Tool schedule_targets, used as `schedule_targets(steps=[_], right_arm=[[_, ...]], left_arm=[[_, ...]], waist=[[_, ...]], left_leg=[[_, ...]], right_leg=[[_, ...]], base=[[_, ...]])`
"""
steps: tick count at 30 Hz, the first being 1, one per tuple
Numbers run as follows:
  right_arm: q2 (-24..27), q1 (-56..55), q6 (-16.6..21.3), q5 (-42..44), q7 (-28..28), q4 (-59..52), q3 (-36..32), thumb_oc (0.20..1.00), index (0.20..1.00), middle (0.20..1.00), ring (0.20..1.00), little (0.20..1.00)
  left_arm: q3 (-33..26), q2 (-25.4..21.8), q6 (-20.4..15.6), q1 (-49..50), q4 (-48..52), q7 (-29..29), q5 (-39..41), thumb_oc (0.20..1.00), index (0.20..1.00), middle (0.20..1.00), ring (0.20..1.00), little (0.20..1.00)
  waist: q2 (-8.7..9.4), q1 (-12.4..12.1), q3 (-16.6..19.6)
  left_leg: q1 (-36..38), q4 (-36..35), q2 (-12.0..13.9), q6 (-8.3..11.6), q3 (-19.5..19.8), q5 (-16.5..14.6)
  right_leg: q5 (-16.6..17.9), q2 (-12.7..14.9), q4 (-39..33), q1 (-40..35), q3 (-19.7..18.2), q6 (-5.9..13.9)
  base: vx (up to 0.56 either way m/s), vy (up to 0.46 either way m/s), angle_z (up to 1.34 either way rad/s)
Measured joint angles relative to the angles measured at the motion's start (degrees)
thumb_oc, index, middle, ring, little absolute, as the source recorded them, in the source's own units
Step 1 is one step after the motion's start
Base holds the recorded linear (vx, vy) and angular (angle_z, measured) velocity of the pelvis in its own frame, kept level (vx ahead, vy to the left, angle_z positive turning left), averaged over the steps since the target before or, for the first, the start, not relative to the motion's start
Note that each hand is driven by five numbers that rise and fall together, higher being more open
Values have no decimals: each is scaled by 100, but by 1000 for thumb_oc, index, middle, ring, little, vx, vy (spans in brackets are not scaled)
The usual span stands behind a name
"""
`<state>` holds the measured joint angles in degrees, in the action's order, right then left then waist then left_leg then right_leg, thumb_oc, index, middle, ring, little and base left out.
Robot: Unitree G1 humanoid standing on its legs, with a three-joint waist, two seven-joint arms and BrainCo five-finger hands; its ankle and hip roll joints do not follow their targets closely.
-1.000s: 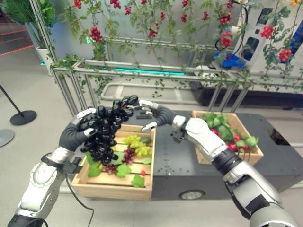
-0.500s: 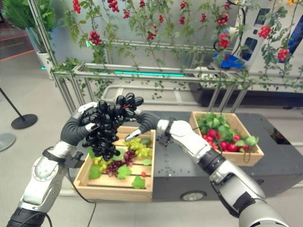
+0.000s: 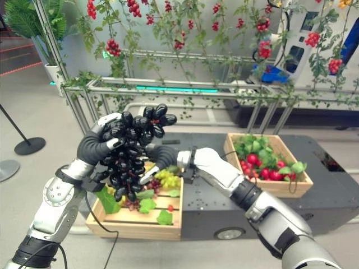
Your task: Pick up the fruits from the basket on one side to the basket on the other side
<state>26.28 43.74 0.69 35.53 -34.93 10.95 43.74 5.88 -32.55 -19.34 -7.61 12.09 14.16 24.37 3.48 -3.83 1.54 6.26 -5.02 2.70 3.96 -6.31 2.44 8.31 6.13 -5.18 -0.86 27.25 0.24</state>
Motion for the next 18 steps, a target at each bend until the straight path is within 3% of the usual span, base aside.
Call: schedule_targets(steps=[18], right_arm=[[169, -2, -221, 82, -208, -341, 122, 1000, 1000, 1000, 1000, 1000]], left_arm=[[-8, 4, -14, 0, -1, 61, -125, 200, 200, 200, 200, 200]], waist=[[-17, 5, 198]], left_leg=[[6, 0, -2, -4, -215, -40]], right_leg=[[15, -15, 6, 110, -172, 17]], base=[[-5, 4, -5]])
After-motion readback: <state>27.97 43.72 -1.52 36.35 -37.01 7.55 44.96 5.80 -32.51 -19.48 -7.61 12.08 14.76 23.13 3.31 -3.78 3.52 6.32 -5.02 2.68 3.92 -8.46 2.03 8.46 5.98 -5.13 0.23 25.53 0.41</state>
